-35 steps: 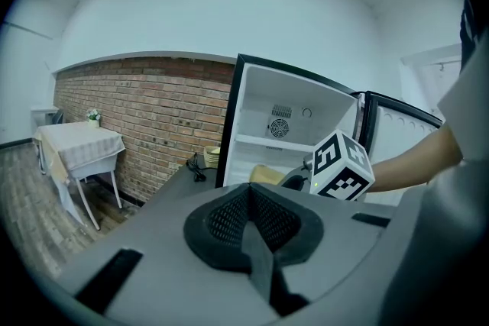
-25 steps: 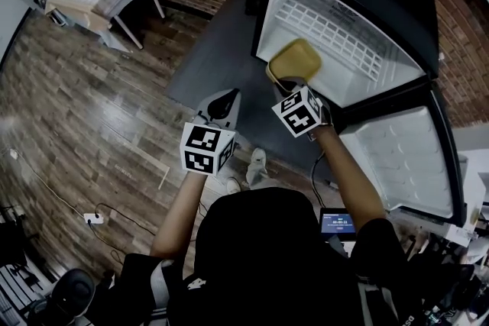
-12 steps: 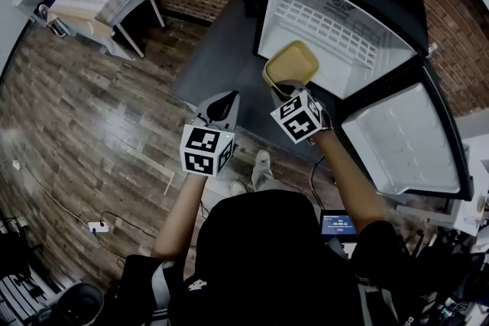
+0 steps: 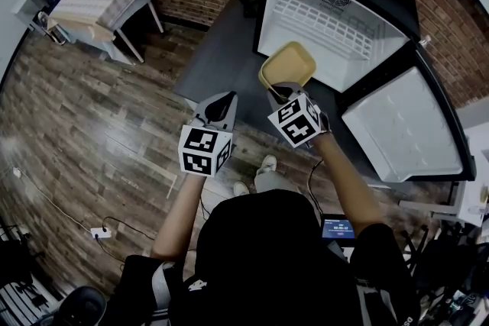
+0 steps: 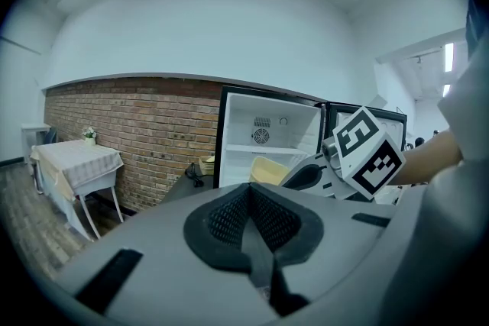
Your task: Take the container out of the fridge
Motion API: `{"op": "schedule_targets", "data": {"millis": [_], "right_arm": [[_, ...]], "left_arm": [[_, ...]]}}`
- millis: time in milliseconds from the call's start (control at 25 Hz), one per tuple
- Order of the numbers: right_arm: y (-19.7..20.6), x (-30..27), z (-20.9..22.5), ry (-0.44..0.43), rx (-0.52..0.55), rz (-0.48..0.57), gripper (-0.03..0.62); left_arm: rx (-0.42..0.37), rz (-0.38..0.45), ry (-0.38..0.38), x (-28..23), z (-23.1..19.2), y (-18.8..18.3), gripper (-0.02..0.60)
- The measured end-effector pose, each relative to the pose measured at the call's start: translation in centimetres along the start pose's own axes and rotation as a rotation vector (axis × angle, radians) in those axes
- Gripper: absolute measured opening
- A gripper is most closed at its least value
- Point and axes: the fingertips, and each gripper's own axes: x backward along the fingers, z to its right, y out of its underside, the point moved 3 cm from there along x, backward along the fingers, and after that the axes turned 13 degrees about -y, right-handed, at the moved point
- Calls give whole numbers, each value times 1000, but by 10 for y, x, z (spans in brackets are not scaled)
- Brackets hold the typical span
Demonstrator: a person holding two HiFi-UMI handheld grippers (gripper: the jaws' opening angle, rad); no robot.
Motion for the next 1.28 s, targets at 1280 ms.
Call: {"op": "schedule_targets", "data": {"millis": [1280], "right_arm": [[12,56,-30,-29,52,65,51]], "left_arm": [[6,25,-26,23,55,-8,14]]}}
